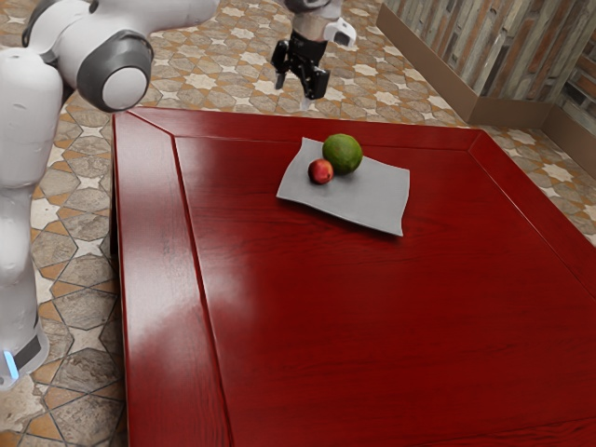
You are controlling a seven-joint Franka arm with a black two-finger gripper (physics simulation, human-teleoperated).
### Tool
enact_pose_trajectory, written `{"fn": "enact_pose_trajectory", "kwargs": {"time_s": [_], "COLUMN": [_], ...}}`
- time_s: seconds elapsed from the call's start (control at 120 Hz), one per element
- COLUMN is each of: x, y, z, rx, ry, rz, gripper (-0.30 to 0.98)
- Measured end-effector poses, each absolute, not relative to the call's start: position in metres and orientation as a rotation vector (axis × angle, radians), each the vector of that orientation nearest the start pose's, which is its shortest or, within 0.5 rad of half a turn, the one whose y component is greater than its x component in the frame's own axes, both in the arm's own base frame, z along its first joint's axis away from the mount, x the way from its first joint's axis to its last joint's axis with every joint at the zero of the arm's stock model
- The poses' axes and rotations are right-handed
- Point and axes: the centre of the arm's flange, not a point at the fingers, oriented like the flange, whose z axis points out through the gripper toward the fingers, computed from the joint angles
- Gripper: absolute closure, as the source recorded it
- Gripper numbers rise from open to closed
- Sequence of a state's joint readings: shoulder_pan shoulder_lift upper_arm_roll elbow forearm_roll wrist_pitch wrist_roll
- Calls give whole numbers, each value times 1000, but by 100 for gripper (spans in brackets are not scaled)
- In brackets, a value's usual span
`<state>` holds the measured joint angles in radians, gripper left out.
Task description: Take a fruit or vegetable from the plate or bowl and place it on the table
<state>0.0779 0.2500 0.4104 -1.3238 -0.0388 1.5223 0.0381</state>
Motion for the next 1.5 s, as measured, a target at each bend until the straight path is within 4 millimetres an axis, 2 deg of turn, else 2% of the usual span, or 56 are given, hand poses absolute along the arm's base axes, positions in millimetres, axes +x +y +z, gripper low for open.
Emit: {"fn": "enact_pose_trajectory", "kwargs": {"time_s": [0.283,0.633,1.2,1.5], "x": [568,612,646,655], "y": [270,248,242,240], "z": [560,520,476,466], "rx": [-3028,-3080,-3100,-3097], "ry": [-648,-547,-475,-447], "rz": [80,-35,-125,-161], "gripper": [0,0,0,0]}}
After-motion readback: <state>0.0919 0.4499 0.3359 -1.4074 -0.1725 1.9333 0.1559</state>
